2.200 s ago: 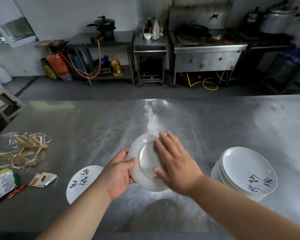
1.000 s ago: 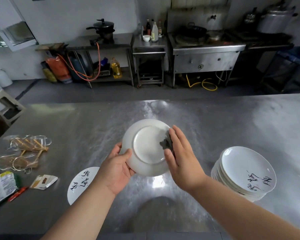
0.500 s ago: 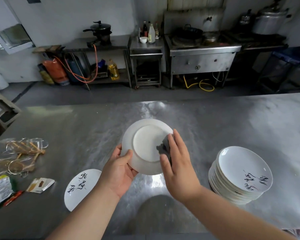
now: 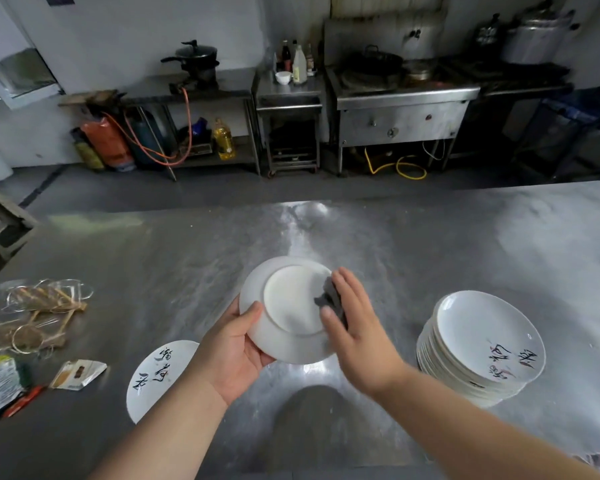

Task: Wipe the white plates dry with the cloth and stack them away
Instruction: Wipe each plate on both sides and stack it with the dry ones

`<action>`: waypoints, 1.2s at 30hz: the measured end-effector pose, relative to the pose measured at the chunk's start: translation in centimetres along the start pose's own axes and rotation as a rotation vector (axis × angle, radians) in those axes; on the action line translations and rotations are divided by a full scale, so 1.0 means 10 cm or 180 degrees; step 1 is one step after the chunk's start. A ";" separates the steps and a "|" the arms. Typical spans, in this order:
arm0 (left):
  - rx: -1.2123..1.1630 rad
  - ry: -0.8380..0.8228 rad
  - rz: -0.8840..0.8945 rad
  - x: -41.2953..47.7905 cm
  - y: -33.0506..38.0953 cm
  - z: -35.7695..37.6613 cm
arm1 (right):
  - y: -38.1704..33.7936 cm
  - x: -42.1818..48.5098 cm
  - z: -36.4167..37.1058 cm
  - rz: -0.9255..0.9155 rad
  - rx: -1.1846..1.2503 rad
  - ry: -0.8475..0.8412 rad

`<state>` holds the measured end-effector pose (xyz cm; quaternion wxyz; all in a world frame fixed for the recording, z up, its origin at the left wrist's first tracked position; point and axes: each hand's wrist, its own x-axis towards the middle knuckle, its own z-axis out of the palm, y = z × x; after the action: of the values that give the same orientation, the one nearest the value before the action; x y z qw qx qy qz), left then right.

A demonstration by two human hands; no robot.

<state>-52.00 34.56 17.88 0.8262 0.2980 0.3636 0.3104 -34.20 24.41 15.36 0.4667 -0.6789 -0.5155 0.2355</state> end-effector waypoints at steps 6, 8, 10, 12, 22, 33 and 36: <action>-0.0197 0.0008 0.0101 0.03 -0.06 0.01 | -0.10 0.53 -0.22 0.0157 -0.0461 -0.0193; -0.0273 -0.0003 0.0165 0.05 -0.02 0.07 | -0.15 0.55 -0.24 0.0036 -0.0389 -0.0141; -0.0278 -0.0033 0.0230 0.08 -0.01 0.09 | -0.11 0.28 -0.08 -0.0154 -0.0153 -0.0068; -0.0203 -0.0097 0.0174 0.08 -0.03 0.07 | 0.03 0.05 0.10 -0.0089 -0.0005 0.0061; -0.0086 0.0014 -0.0293 0.15 0.00 0.08 | -0.01 0.49 -0.22 -0.0036 -0.0085 -0.0124; -0.0453 0.0135 -0.0084 0.21 -0.05 0.39 | -0.11 0.46 -0.16 0.0286 -0.0469 0.0187; -0.0500 0.0146 -0.0229 0.24 -0.03 0.53 | -0.21 0.10 -0.01 0.0001 -0.0747 0.0026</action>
<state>-46.49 34.67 19.58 0.8492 0.2118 0.3674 0.3147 -34.76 25.38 17.41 0.3861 -0.7300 -0.5375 0.1709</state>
